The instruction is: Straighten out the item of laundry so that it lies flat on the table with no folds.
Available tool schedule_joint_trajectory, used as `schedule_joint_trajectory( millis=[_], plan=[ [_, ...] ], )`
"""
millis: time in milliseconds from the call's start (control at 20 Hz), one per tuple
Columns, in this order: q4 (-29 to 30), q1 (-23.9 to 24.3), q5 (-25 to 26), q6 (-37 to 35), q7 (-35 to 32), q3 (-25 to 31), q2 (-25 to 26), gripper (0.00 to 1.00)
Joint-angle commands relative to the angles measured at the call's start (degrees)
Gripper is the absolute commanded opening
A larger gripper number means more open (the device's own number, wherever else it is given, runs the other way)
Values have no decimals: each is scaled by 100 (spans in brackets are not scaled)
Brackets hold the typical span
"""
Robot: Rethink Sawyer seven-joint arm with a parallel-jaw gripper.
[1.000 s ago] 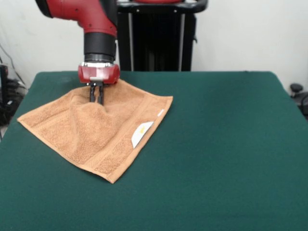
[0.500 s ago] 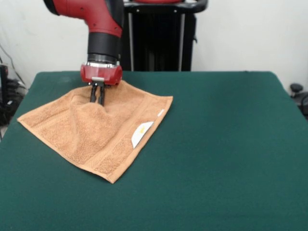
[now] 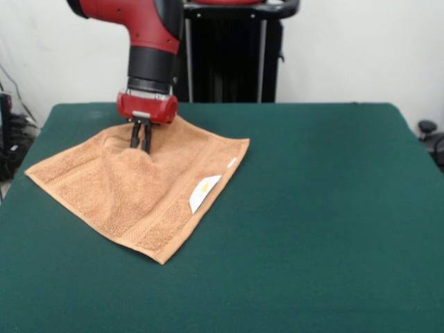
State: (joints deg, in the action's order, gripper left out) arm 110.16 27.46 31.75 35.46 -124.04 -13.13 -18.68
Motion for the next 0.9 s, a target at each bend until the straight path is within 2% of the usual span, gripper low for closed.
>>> schedule_joint_trajectory(
  millis=[50, 550, 900],
  plan=[
    [938, -52, -279, -2643, -611, 964, 729, 0],
    [995, -10, -698, -2753, -753, 1318, 549, 0],
    [973, -185, -1174, -2590, -994, 1551, 503, 0]
  ],
)
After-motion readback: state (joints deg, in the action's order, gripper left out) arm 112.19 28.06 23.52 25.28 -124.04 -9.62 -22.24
